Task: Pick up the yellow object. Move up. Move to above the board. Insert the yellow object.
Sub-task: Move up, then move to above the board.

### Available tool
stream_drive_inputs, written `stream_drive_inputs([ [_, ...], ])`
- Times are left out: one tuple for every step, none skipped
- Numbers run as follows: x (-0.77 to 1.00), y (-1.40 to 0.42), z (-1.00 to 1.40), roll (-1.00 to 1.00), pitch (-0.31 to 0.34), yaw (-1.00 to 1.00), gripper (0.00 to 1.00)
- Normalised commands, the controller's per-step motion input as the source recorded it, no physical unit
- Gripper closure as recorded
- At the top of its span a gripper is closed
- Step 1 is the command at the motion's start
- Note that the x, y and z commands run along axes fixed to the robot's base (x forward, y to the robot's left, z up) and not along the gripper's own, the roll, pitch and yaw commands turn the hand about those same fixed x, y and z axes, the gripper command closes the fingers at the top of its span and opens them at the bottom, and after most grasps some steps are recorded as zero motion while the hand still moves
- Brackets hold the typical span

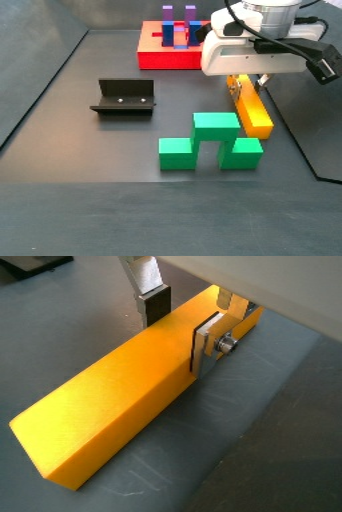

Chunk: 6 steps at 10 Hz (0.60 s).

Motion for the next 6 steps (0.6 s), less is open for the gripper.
stream_drive_inputs([
  [0.08, -0.07, 0.85, 0.0, -0.023, -0.06, 1.0],
  [0.01, -0.05, 0.58, 0.0, 0.036, -0.05, 1.0],
  [0.01, -0.03, 0.38, 0.02, 0.032, -0.04, 1.0],
  [0.0, 0.0, 1.4, 0.0, 0.0, 0.0, 1.0],
  [-0.02, 0.0, 1.4, -0.01, 0.031, 0.01, 1.0],
  [-0.05, 0.0, 1.4, 0.01, 0.034, 0.01, 1.0],
])
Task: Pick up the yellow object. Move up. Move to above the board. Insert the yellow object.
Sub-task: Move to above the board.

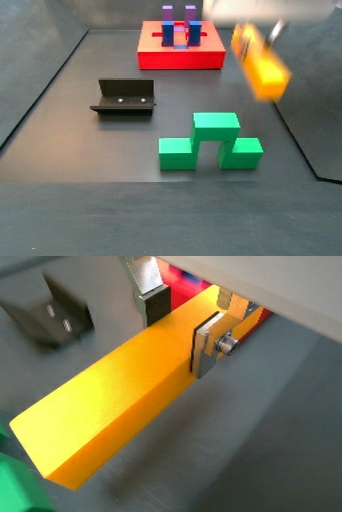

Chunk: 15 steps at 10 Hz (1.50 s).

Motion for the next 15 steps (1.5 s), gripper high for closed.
stream_drive_inputs([
  [-0.05, 0.01, 1.4, 0.03, 0.021, 0.0, 1.0],
  [0.0, 0.01, 1.4, 0.04, 0.034, 0.01, 1.0],
  [0.02, 0.01, 1.4, 0.03, 0.072, 0.01, 1.0],
  [0.02, 0.01, 1.4, 0.02, 0.08, 0.01, 1.0],
  [0.02, 0.0, 0.68, 0.02, 0.071, 0.0, 1.0],
  [0.03, 0.0, 0.21, 0.02, 0.059, 0.01, 1.0],
  [0.74, -1.4, 0.21, 0.09, 0.13, -0.12, 1.0],
  [0.74, -1.4, 0.21, 0.1, 0.141, -0.11, 1.0],
  [0.79, -1.4, 0.19, 0.1, 0.196, -0.04, 1.0],
  [0.81, -1.4, 0.21, -0.01, 0.196, -0.03, 1.0],
  [0.81, -1.4, 0.22, 0.0, 0.188, -0.01, 1.0],
  [0.82, -1.4, 0.23, 0.0, 0.15, 0.0, 1.0],
  [0.86, -1.4, 0.23, 0.01, 0.147, 0.0, 1.0],
  [0.89, -1.4, 0.24, 0.01, 0.147, 0.0, 1.0],
  [0.4, -0.54, 0.1, 0.05, 0.165, 0.01, 1.0],
])
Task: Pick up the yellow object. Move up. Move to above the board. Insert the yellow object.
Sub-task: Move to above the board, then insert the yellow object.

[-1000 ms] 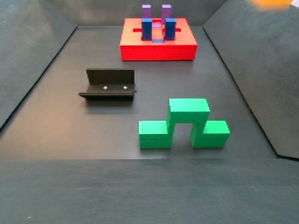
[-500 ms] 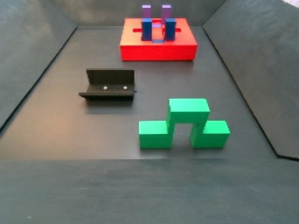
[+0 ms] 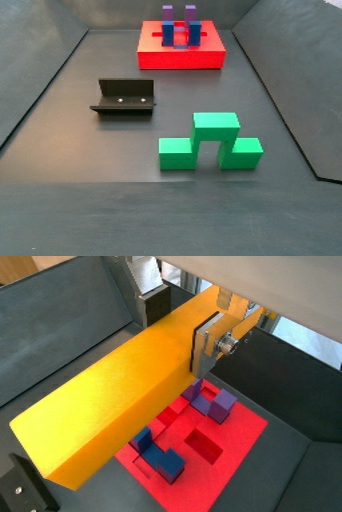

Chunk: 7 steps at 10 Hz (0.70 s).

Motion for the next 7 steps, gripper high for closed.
stream_drive_inputs([
  [0.2, -0.22, 0.05, 0.06, 0.145, 0.01, 1.0],
  [0.0, 0.0, -0.02, -0.01, 0.0, 0.0, 1.0],
  [0.0, 0.0, -0.04, -0.01, 0.0, 0.0, 1.0],
  [0.15, 0.0, -0.09, 0.0, 0.0, 0.0, 1.0],
  [0.21, 0.0, -0.11, 0.0, -0.06, 0.0, 1.0],
  [0.34, 0.0, -0.09, 0.0, -0.06, 0.0, 1.0],
  [0.53, -0.19, -0.09, 0.11, -0.009, 0.0, 1.0],
])
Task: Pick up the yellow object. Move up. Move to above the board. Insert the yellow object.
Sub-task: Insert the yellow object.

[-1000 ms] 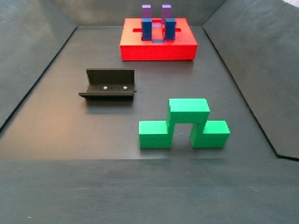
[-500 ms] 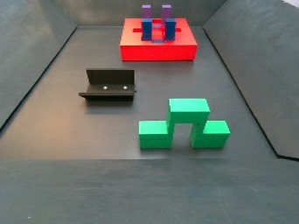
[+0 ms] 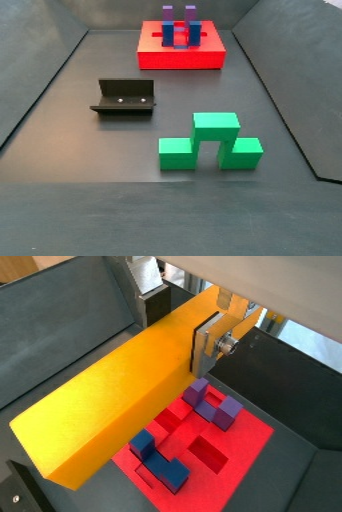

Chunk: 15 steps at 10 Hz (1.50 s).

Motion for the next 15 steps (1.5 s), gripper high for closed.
stream_drive_inputs([
  [0.63, -0.21, -0.08, 0.15, 0.0, 0.01, 1.0],
  [0.63, -0.22, -0.07, 0.18, 0.0, 0.0, 1.0],
  [0.72, -0.28, -0.15, 0.24, 0.0, 0.0, 1.0],
  [0.57, -0.37, -0.3, 0.27, 0.0, 0.0, 1.0],
  [0.25, -0.41, -0.43, 0.27, 0.0, -0.01, 1.0],
  [0.07, -0.27, -0.57, 0.15, 0.027, 0.0, 1.0],
  [0.09, -0.18, -0.67, 0.13, 0.016, 0.0, 1.0],
  [0.01, -0.09, -0.67, 0.07, 0.0, 0.0, 1.0],
  [0.0, 0.0, -0.62, 0.0, 0.0, 0.0, 1.0],
  [0.0, 0.1, -0.47, -0.12, 0.0, 0.0, 1.0],
  [0.0, 0.17, -0.43, -0.16, 0.0, 0.0, 1.0],
  [-0.02, 0.15, -0.48, -0.21, 0.0, 0.0, 1.0],
  [-0.08, 0.14, -0.5, -0.23, 0.0, 0.0, 1.0],
  [-0.08, 0.13, -0.56, -0.24, 0.0, 0.0, 1.0],
  [-0.15, 0.12, -0.6, -0.26, -0.009, 0.0, 1.0],
])
